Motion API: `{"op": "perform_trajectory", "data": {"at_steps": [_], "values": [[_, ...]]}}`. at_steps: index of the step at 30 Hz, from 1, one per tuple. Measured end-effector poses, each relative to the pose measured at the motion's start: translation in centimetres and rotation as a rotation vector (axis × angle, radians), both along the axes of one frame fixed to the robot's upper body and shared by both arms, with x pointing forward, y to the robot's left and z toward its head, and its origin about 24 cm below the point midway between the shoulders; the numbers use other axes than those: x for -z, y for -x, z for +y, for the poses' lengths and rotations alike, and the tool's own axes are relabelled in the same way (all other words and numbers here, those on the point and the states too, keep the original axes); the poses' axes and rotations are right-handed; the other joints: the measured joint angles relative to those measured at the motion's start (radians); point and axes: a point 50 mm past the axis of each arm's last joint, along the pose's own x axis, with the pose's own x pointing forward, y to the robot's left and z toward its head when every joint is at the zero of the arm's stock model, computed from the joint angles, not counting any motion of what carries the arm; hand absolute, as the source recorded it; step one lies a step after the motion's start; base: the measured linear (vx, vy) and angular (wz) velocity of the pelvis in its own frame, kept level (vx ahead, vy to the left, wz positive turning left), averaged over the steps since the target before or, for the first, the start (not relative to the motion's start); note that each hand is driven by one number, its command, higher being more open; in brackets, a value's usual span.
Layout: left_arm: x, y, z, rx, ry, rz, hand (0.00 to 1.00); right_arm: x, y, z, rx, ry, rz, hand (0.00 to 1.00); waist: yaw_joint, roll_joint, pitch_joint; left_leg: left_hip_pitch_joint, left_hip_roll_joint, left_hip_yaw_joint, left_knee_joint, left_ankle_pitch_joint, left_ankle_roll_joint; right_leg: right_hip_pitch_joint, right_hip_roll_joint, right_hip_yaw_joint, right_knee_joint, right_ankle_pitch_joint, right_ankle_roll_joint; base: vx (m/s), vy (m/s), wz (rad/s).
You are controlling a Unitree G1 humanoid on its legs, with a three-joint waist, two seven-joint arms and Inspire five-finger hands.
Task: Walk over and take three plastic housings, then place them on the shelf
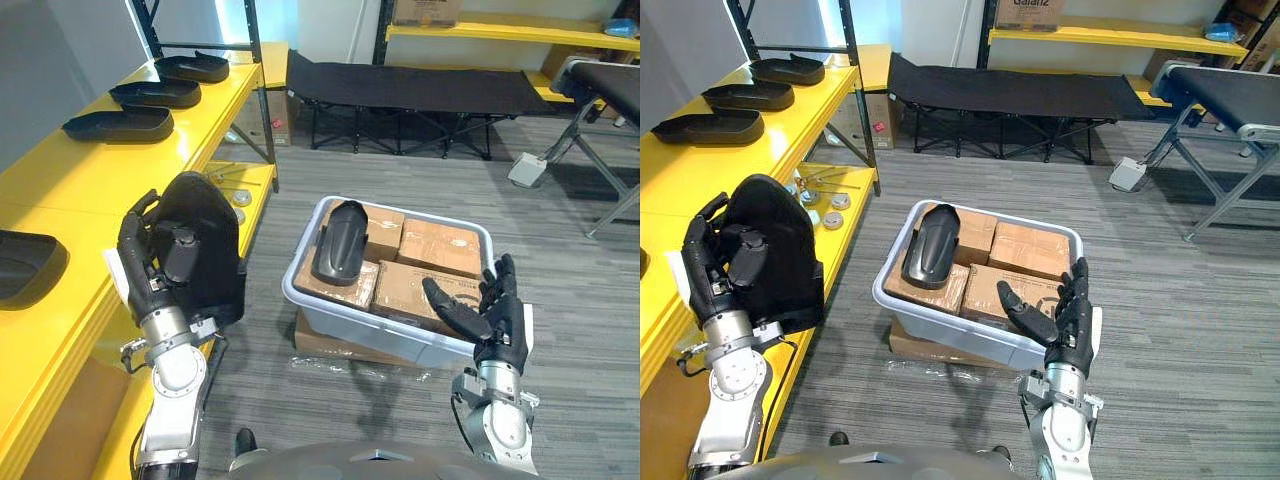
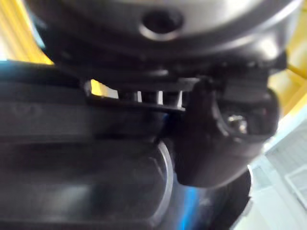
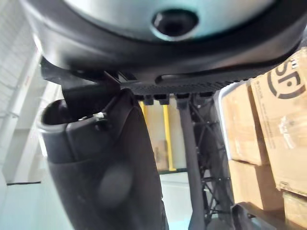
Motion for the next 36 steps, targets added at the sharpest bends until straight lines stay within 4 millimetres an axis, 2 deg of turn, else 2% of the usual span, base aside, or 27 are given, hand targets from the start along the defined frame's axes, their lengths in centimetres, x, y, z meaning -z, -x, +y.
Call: {"op": "perform_trajectory", "data": {"at_steps": [5, 12, 16, 19, 21, 24, 26, 29, 36], "values": [[0.1, 0.2, 0.0, 0.000, 0.032, -0.018, 0.00, 0.5, 0.3, -0.2, 0.008, 0.008, 0.031, 1.00, 0.002, 0.017, 0.009, 0.004, 0.000, -0.001, 0.000, 0.000, 0.001, 0.005, 0.000, -0.001, 0.000, -0.001, 0.000, 0.00, 0.000, 0.00], [-0.4, 0.3, -0.1, 0.048, 0.103, -0.082, 0.00, 0.9, 0.4, 0.0, -0.013, 0.001, 0.071, 1.00, 0.006, 0.020, 0.008, 0.004, 0.000, -0.006, 0.000, 0.001, 0.001, 0.012, 0.000, -0.009, -0.004, -0.001, 0.001, 0.00, 0.000, 0.01], [-0.8, 0.4, -0.6, 0.092, 0.171, -0.114, 0.00, 0.8, -0.2, 1.0, -0.125, -0.011, 0.055, 1.00, 0.013, 0.020, 0.009, 0.003, -0.001, -0.009, 0.000, 0.001, 0.002, 0.015, 0.000, -0.012, -0.006, -0.001, 0.001, 0.00, 0.000, 0.00], [-2.0, 0.4, -1.9, 0.158, 0.174, -0.176, 0.00, 0.0, -2.1, 4.1, -0.328, -0.021, 0.008, 1.00, 0.026, 0.019, 0.009, 0.002, -0.001, -0.014, 0.000, 0.002, 0.002, 0.017, 0.000, -0.016, -0.006, -0.001, 0.001, 0.00, 0.000, 0.04], [-3.3, 0.3, -3.2, 0.236, 0.175, -0.239, 0.00, -0.8, -3.4, 7.4, -0.534, -0.030, -0.030, 1.00, 0.037, 0.019, 0.010, -0.001, -0.003, -0.027, 0.000, 0.002, 0.003, 0.027, 0.000, -0.030, -0.008, -0.002, 0.002, 0.00, -0.001, 0.16], [-4.3, 0.2, -4.8, 0.326, 0.180, -0.292, 0.00, -2.0, -3.6, 10.6, -0.734, -0.020, -0.090, 1.00, 0.062, 0.018, 0.010, -0.003, -0.006, -0.047, 0.000, 0.003, 0.003, 0.042, 0.000, -0.050, -0.009, -0.007, 0.004, 0.00, -0.002, 0.19], [-4.5, 0.1, -5.1, 0.346, 0.179, -0.304, 0.00, -2.7, -3.7, 11.7, -0.825, -0.015, -0.126, 1.00, 0.064, 0.015, 0.012, -0.003, -0.006, -0.057, 0.000, 0.003, 0.003, 0.051, 0.000, -0.063, -0.006, -0.011, 0.007, 0.01, -0.004, 0.17], [-4.8, -0.2, -5.4, 0.360, 0.180, -0.321, 0.00, -3.6, -3.9, 12.1, -0.880, -0.004, -0.161, 1.00, 0.071, 0.007, 0.016, -0.004, -0.006, -0.063, 0.000, 0.003, 0.003, 0.052, 0.000, -0.068, 0.002, -0.015, 0.010, 0.00, -0.001, 0.06], [-5.4, -0.8, -7.1, 0.447, 0.197, -0.342, 0.00, -3.5, -4.4, 12.4, -0.937, 0.043, -0.127, 1.00, 0.075, 0.003, 0.017, -0.004, -0.006, -0.064, 0.000, 0.003, 0.002, 0.052, 0.000, -0.070, 0.002, -0.017, 0.008, 0.00, 0.000, 0.00]]}}
